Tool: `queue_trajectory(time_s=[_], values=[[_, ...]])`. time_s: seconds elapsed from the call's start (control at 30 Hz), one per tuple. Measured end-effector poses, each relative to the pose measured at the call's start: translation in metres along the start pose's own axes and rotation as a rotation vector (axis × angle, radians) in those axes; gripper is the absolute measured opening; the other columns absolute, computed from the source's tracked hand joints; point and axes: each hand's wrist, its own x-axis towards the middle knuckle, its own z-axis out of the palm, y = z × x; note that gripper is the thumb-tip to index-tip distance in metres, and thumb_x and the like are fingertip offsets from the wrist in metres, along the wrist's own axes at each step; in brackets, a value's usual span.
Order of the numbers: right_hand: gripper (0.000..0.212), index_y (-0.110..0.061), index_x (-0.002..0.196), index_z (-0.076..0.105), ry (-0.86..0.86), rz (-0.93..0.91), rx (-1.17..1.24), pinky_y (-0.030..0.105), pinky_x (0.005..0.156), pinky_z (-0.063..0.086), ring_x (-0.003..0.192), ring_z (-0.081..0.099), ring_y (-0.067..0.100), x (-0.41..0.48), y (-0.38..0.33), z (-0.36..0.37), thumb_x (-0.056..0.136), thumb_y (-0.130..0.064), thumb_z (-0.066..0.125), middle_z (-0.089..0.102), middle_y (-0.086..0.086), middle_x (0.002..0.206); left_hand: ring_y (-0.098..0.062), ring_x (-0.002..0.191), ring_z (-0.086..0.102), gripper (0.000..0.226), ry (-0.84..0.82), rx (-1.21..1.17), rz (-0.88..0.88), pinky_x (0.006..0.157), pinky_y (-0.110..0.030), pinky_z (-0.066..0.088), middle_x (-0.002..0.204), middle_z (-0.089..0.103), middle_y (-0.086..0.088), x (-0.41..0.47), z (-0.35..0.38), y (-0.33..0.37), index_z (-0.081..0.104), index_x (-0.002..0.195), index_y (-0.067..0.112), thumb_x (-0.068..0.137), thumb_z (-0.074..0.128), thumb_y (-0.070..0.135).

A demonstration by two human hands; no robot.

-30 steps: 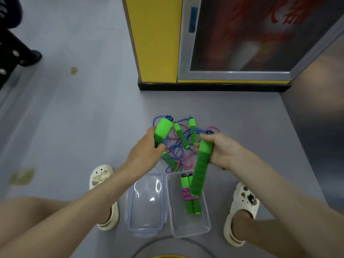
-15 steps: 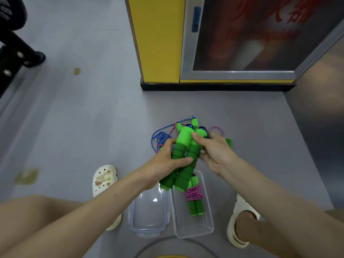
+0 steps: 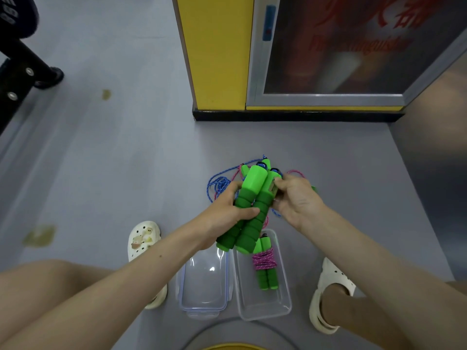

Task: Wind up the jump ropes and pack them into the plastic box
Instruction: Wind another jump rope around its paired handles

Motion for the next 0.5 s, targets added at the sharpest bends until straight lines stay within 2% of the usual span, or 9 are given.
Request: queue_trajectory(time_s=[0.17,0.2,0.27,0.33,0.4,0.5], values=[[0.024,-0.004,0.078,0.053,0.052,-0.023,-0.051,0.047,0.069,0.053,0.074,0.054,0.026,0.0002,-0.0017,0.0028,0.096,0.005,0.039,0.054,0.014,0.077,-0.03,0.087,0.07,0.046,-0.015,0.055,0.015,0.082,-0.048,0.056,0.103,0.069,-0.011,0.0027,-0.0011,-0.0007,0.044,0.125,0.026,0.088,0.064,0.006],[0.022,-0.003,0.081,0.055,0.041,-0.026,-0.06,0.046,0.068,0.055,0.074,0.055,0.026,0.0,-0.0018,0.0024,0.096,0.003,0.041,0.055,0.014,0.078,-0.026,0.086,0.07,0.047,-0.008,0.06,0.019,0.079,-0.044,0.057,0.1,0.07,-0.008,0.0028,-0.0016,-0.0004,0.044,0.126,0.026,0.089,0.063,0.006],[0.013,0.001,0.095,0.059,0.004,-0.021,-0.067,0.043,0.067,0.057,0.075,0.059,0.025,-0.0013,-0.0025,0.0016,0.096,-0.001,0.046,0.059,0.014,0.082,-0.017,0.076,0.07,0.045,0.01,0.066,0.024,0.064,-0.034,0.057,0.091,0.07,-0.001,0.002,-0.0024,0.0004,0.044,0.128,0.024,0.09,0.062,0.008],[0.019,0.002,0.11,0.059,-0.034,-0.011,-0.05,0.039,0.066,0.058,0.075,0.06,0.023,-0.0025,-0.0039,-0.0002,0.095,-0.003,0.05,0.061,0.012,0.085,-0.014,0.068,0.068,0.045,0.016,0.064,0.018,0.054,-0.029,0.053,0.087,0.068,-0.001,0.0012,-0.0027,0.001,0.043,0.128,0.024,0.091,0.061,0.009],[0.023,0.003,0.115,0.057,-0.04,-0.011,-0.039,0.037,0.064,0.059,0.077,0.062,0.023,-0.0035,-0.005,-0.001,0.094,-0.004,0.052,0.063,0.013,0.09,-0.014,0.068,0.068,0.046,0.019,0.048,0.012,0.052,-0.028,0.052,0.089,0.068,-0.002,0.0012,-0.003,0.0023,0.044,0.129,0.025,0.09,0.062,0.008],[0.03,0.004,0.122,0.054,-0.034,-0.005,-0.036,0.042,0.073,0.059,0.088,0.063,0.029,-0.0028,-0.0051,-0.0012,0.093,-0.005,0.053,0.062,0.018,0.103,-0.016,0.073,0.069,0.047,0.009,0.019,0.012,0.055,-0.03,0.053,0.093,0.069,-0.003,0.0015,-0.0025,0.0044,0.046,0.13,0.025,0.089,0.064,0.01]])
